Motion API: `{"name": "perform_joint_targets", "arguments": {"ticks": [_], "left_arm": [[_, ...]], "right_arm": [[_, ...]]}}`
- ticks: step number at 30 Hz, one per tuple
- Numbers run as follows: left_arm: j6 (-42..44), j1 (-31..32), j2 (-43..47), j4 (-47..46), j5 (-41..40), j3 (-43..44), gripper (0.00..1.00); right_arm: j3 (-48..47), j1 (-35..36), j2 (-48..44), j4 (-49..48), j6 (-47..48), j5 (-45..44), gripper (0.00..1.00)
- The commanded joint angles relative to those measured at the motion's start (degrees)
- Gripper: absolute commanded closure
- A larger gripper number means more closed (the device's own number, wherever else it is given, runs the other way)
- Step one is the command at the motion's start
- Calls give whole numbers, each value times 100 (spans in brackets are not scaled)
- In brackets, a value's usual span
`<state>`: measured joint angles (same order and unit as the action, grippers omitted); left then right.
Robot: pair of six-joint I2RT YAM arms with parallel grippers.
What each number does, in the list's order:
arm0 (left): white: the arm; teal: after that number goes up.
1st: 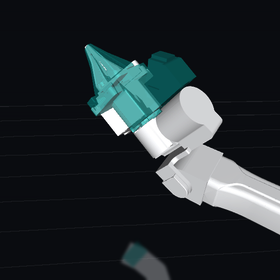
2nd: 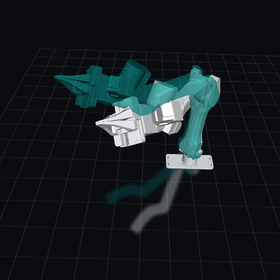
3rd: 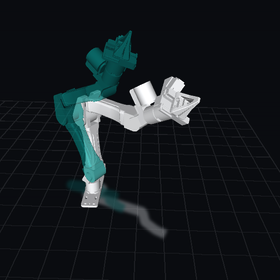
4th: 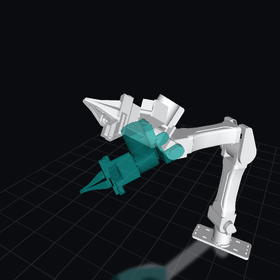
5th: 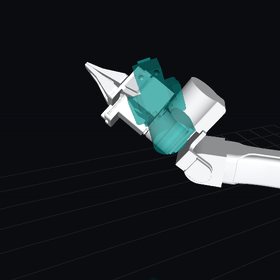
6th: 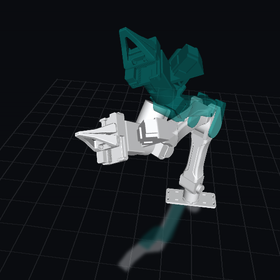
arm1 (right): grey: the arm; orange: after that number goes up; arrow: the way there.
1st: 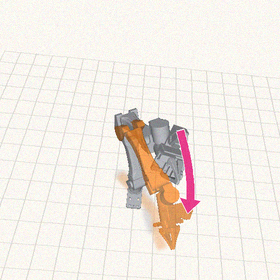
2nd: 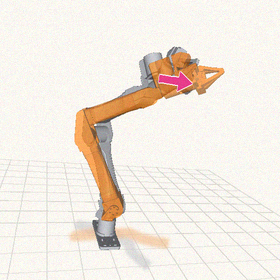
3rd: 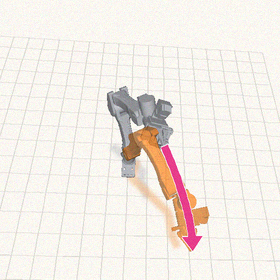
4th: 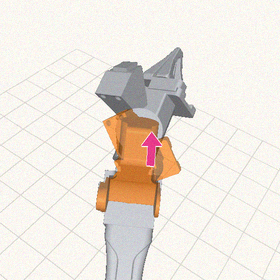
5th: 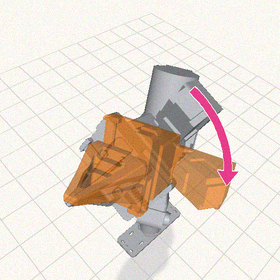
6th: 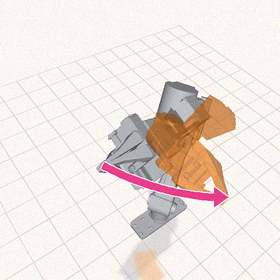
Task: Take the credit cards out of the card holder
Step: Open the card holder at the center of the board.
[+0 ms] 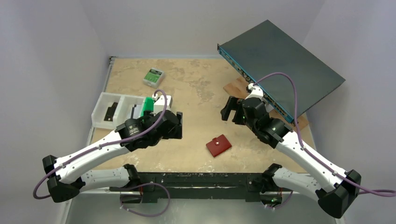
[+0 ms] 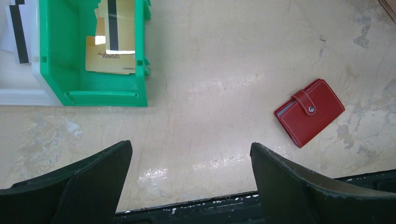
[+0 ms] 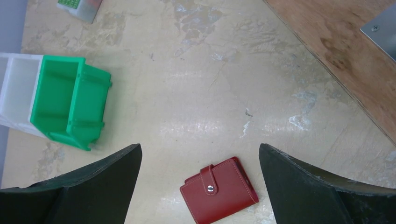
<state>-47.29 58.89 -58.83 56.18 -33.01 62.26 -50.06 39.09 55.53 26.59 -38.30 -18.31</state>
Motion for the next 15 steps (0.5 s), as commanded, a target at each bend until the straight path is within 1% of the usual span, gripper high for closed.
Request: {"name": "perform_joint_targets", "arguments": {"ticks": [1, 4, 7, 15], "left_arm": [[-221, -36, -143, 217, -128, 275, 0], [-272, -36, -180, 390, -81, 381, 0], [-378, -36, -99, 489, -147, 310, 0], [-344, -99, 152, 408, -79, 93, 0]], "right_arm": [[-225, 12, -15, -21, 124, 101, 1], [-240, 13, 33, 47, 124, 167, 1], [-229, 15, 141, 44, 124, 311, 1], [-138, 15, 355, -2, 124, 356, 1]]}}
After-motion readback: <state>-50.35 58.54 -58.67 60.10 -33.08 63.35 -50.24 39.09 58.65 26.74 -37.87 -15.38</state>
